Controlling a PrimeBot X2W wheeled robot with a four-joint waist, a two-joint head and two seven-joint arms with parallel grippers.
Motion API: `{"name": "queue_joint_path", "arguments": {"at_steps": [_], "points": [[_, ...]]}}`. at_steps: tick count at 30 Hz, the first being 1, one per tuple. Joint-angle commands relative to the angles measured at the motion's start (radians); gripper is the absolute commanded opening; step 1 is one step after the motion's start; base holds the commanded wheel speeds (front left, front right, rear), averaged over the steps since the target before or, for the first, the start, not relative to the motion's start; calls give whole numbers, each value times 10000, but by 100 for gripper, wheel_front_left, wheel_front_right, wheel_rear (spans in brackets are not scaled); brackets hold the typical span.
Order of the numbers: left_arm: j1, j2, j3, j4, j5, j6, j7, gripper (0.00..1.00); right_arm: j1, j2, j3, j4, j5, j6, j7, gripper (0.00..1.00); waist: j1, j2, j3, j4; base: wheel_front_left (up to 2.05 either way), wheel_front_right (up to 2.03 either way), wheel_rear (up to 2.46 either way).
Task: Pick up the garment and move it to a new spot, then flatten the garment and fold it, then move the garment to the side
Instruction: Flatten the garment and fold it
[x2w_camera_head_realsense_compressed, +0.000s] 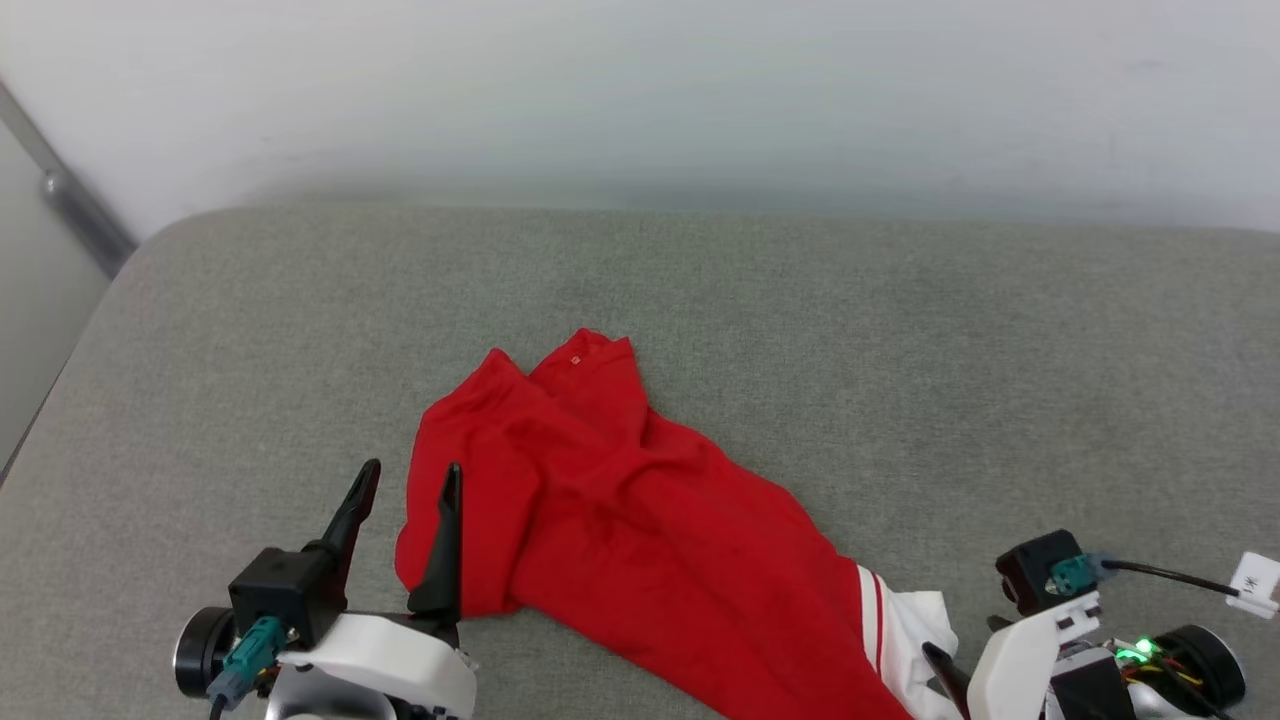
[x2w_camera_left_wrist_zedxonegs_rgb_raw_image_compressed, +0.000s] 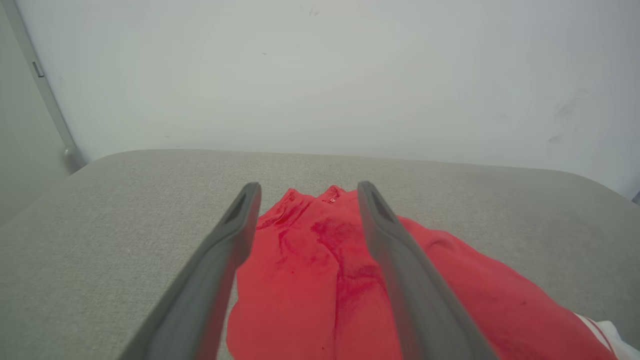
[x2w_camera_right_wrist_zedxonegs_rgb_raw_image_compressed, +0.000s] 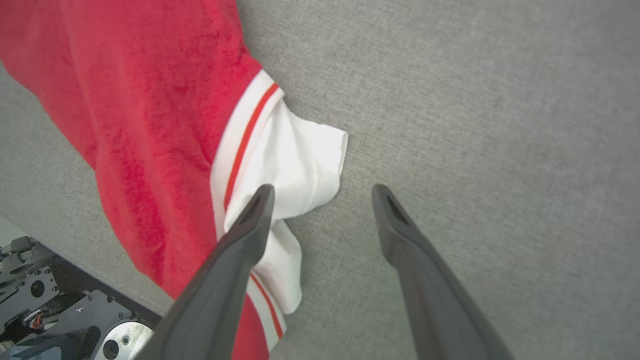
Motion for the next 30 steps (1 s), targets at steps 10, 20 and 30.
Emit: {"name": "queue_joint_path", "arguments": {"at_steps": [10, 20, 30], "points": [[-603, -449, 272, 366, 249, -588, -24, 100, -1003, -741, 1551, 843, 1172, -4, 1671, 100, 1, 0, 1229, 644, 0, 0, 0], [-535, -771, 572, 839, 450, -1022, -24, 100, -2015, -826, 1771, 996, 1731, -2, 1689, 0, 1, 0, 1182, 497, 0, 0, 0], [-620, -787, 526, 916, 506, -1160, -24, 100, -3713, -1070, -394, 1640, 133, -8, 260, 0, 1, 0, 1278, 193, 0, 0, 0]]}}
